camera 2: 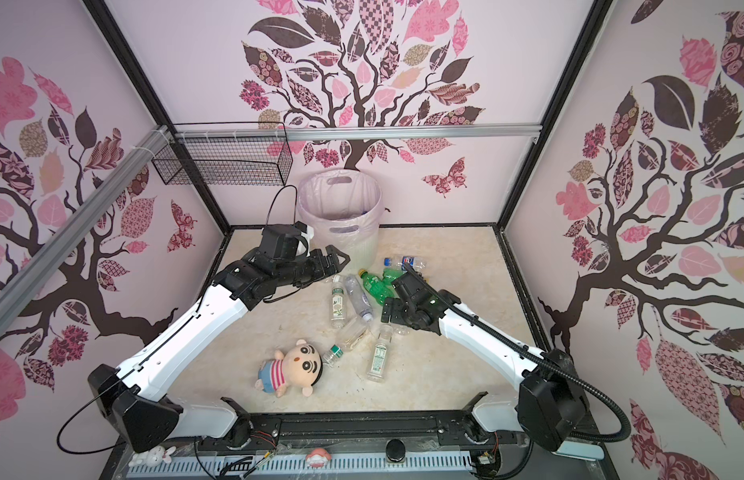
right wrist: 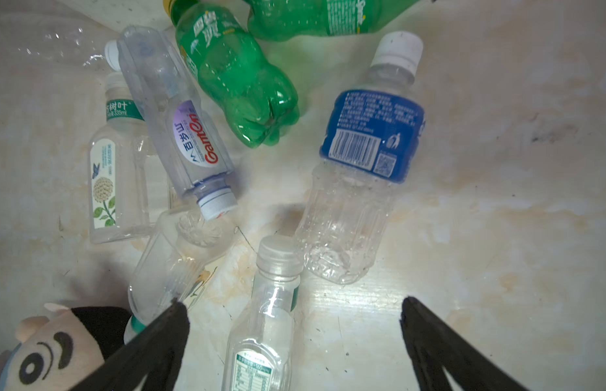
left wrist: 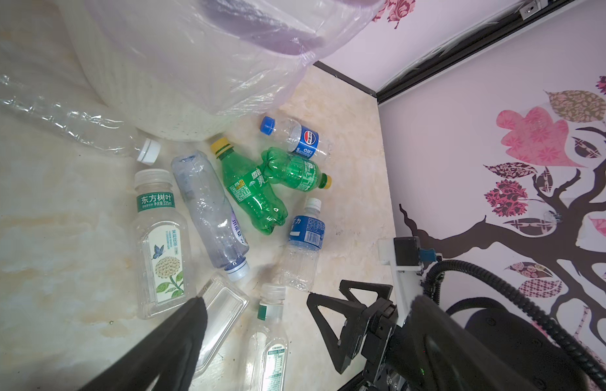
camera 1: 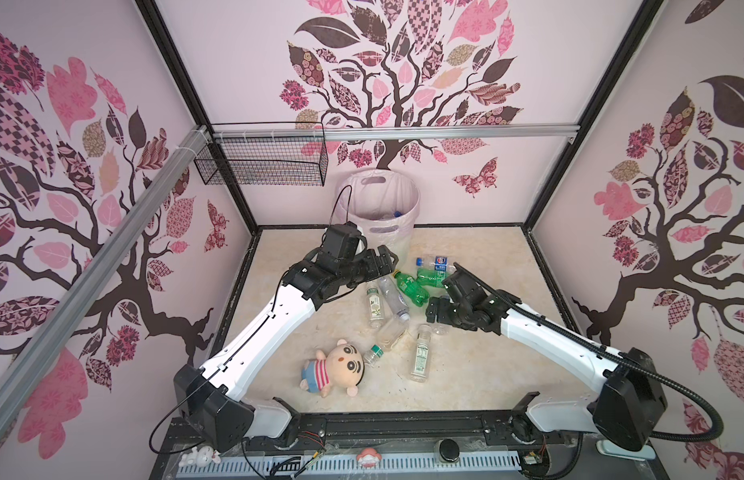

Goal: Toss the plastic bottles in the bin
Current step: 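Lower the right gripper toward the clear bottles near the doll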

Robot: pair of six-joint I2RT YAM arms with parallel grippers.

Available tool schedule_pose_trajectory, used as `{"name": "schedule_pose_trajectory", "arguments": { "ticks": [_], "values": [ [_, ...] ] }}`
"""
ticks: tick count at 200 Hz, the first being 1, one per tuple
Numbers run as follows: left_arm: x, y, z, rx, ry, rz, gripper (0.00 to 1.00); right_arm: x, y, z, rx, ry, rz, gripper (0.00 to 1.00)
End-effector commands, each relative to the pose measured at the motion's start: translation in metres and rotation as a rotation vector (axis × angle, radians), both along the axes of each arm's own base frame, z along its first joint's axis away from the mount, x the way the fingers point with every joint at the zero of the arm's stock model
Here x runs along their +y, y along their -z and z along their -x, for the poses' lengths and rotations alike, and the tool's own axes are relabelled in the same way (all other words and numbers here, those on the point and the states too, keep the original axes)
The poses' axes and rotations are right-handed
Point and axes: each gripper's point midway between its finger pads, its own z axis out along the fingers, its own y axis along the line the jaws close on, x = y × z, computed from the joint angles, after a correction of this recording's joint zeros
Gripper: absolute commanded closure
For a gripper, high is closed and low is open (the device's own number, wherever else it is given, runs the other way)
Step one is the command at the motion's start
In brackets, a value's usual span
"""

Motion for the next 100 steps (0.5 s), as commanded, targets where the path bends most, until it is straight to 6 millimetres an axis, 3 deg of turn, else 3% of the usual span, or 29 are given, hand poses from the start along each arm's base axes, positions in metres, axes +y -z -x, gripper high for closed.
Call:
{"name": "schedule_pose_trajectory", "arguments": {
  "ticks": [1, 39, 100],
  "values": [
    [0.005, 0.003, 0.007, 0.001, 0.005, 0.013, 0.03, 0.011, 0.0, 0.004, 0.028, 0.016, -0.076, 0.06],
    [0.004, 0.015, 0.011, 0.033, 0.008, 0.033, 0.03, 0.017, 0.02, 0.017, 0.083, -0.005, -0.095, 0.14],
    [0.006, 0.02, 0.012, 0.046, 0.007, 0.017, 0.03, 0.037, 0.042, 0.038, 0.145, -0.083, -0.074, 0.13]
  ]
}}
